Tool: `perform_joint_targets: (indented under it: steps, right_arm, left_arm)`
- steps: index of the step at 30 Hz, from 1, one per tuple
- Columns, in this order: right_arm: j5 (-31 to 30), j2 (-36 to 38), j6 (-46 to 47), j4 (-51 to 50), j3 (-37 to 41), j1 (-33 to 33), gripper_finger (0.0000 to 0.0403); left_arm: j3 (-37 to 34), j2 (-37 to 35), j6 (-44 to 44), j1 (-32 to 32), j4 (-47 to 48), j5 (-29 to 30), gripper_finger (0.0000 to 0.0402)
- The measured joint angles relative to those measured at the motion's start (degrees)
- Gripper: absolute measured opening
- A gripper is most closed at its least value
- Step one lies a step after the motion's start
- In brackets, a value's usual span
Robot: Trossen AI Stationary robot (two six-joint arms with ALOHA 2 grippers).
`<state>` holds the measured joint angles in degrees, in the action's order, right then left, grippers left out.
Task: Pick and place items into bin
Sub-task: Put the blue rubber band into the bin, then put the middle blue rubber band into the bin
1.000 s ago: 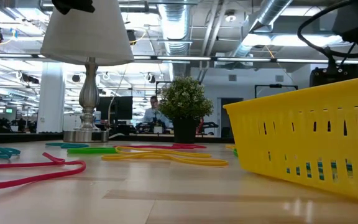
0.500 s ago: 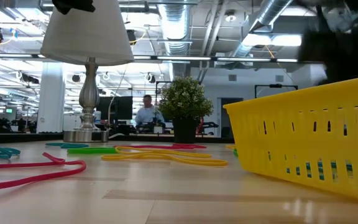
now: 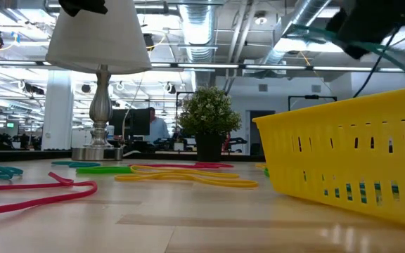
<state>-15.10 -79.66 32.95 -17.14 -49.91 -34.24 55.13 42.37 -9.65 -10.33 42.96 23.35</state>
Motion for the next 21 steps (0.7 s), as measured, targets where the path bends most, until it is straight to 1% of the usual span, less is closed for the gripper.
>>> perform_joint_targets:
  steps: [2, 5, 10, 13, 16, 21]
  right_arm:
    - [1.6, -3.2, 0.6, 3.5, -0.1, -0.3, 0.0001]
    - [4.0, -7.2, 1.8, 6.0, -0.1, -0.3, 0.0001]
    - [7.1, -10.9, 7.5, 6.7, -0.1, 0.1, 0.0011]
    - [9.9, -11.7, 8.0, 7.1, -0.1, 0.3, 0.0031]
    - [10.1, -11.6, 8.1, 8.2, -0.1, 0.3, 0.0055]
    - [10.1, -11.5, 7.2, 11.6, -0.2, 0.6, 0.0090]
  left_arm:
    - [0.0, 0.0, 0.0, 0.0, 0.0, 0.0, 0.0116]
    - [0.0, 0.0, -0.1, 0.0, 0.0, 0.0, 0.0116]
    - [0.0, 0.0, -1.8, 0.0, 0.7, 0.0, 0.0116]
    - [0.0, 0.0, -3.5, 0.0, 2.8, 0.0, 0.0116]
    - [0.0, 0.0, -6.4, 0.0, 5.5, 0.3, 0.0116]
    - [0.0, 0.0, -14.7, 0.0, 11.1, 0.1, 0.0116]
